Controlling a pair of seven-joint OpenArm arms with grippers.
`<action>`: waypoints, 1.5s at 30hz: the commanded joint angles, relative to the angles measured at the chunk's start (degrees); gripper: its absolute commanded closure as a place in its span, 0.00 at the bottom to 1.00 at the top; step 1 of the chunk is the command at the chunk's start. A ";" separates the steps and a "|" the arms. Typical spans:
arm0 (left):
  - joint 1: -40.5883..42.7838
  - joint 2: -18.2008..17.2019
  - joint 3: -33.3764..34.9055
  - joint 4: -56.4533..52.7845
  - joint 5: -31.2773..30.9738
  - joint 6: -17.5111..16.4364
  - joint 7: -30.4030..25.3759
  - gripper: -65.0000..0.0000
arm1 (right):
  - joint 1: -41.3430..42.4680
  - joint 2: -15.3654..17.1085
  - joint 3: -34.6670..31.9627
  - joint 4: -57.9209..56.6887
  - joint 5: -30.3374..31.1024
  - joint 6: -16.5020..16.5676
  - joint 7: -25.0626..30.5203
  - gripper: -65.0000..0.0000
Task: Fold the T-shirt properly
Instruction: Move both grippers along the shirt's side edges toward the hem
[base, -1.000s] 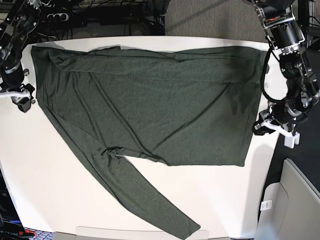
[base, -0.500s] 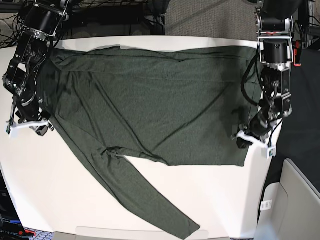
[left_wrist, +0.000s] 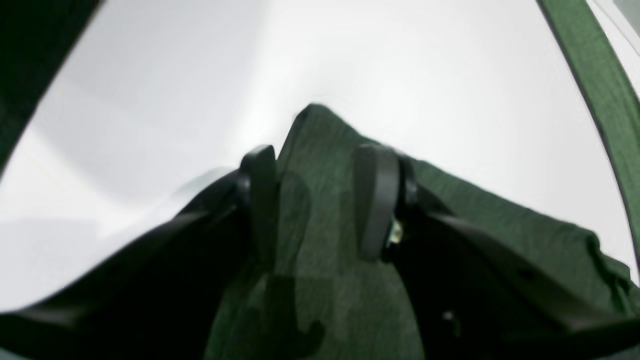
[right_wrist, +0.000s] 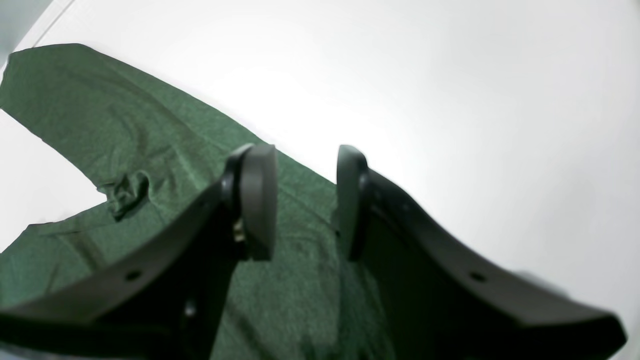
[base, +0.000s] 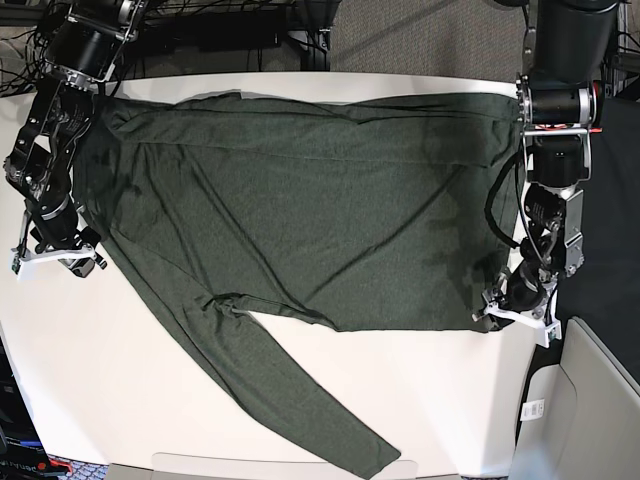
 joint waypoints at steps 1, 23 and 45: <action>-1.75 -0.83 0.02 0.84 -0.50 -0.47 -1.14 0.61 | 1.11 0.90 0.17 0.98 0.35 0.35 1.23 0.68; -1.31 0.40 1.78 -6.55 -0.41 -0.38 -8.44 0.61 | 0.85 0.82 0.17 1.51 0.70 0.44 1.23 0.68; 4.05 1.89 4.77 0.66 -0.59 -0.65 -3.25 0.64 | 1.90 0.64 0.17 1.24 0.70 0.44 1.23 0.68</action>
